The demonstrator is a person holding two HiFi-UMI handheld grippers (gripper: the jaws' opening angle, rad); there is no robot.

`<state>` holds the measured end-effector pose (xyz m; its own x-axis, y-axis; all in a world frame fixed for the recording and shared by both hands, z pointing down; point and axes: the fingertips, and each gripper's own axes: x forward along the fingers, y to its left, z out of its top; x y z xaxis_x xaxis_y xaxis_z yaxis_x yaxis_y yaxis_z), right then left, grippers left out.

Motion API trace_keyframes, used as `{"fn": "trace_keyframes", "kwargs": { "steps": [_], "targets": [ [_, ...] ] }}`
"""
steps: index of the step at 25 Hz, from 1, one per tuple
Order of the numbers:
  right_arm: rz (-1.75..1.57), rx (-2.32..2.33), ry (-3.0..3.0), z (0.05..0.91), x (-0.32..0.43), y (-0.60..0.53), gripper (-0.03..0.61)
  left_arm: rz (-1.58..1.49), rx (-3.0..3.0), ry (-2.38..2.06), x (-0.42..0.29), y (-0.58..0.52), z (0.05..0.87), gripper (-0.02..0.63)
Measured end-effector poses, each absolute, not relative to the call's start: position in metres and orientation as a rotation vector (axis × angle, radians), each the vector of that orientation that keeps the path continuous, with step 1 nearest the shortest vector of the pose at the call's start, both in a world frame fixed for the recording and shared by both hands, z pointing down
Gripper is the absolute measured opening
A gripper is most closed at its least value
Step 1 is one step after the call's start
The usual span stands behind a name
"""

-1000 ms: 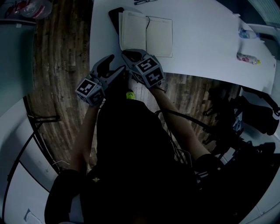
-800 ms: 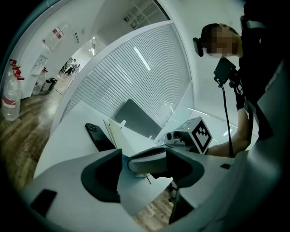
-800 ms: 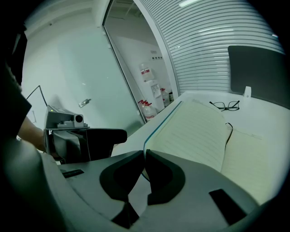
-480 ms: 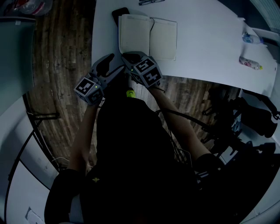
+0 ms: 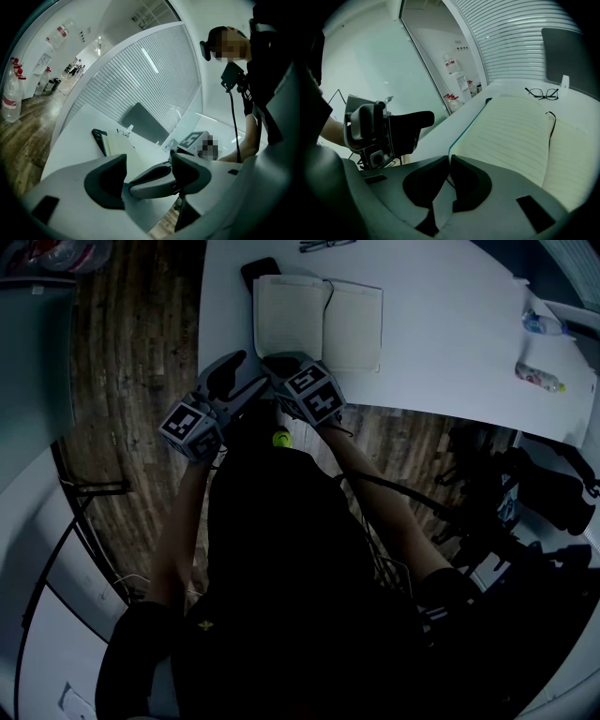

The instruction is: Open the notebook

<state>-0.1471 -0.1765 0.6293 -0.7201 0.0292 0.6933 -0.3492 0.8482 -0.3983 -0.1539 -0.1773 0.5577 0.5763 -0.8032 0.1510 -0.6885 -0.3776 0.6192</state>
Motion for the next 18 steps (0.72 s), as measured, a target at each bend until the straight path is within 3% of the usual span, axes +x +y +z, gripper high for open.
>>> {"fn": "trace_keyframes", "kwargs": {
  "steps": [18],
  "targets": [
    [0.722, 0.249, -2.251, 0.645, -0.148, -0.174, 0.041, -0.244, 2.127, -1.188, -0.156, -0.174, 0.557, 0.304]
  ]
}}
